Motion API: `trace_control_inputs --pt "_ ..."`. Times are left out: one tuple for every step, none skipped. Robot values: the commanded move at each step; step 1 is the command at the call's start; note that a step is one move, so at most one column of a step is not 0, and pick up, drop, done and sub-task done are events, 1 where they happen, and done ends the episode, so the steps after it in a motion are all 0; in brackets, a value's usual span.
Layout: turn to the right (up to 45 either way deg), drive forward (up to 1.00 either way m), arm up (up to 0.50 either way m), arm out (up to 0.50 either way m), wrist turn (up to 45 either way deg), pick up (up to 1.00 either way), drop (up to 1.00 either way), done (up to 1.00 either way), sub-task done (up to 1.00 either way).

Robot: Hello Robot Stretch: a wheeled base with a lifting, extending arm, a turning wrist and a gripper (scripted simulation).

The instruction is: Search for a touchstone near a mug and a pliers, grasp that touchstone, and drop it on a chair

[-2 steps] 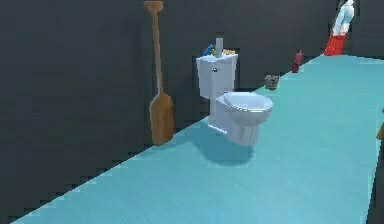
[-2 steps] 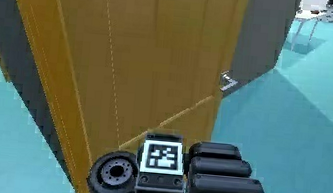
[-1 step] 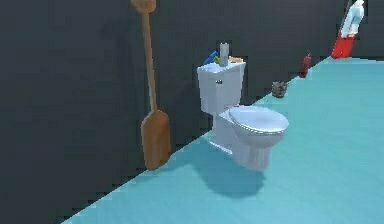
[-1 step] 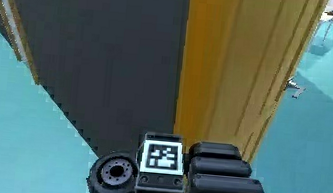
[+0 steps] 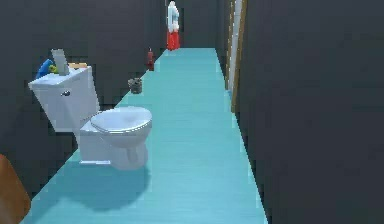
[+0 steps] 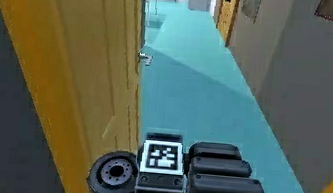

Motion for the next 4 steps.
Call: trace_control_inputs --pt "0.0 1.0 0.0 0.0 0.0 0.0 0.0 0.0 0.0" --pt "3.0 0.0 0.0 0.0 0.0 0.0 0.0 0.0 0.0" --pt "0.0 1.0 0.0 0.0 0.0 0.0 0.0 0.0 0.0" --pt "0.0 1.0 0.0 0.0 0.0 0.0 0.0 0.0 0.0"
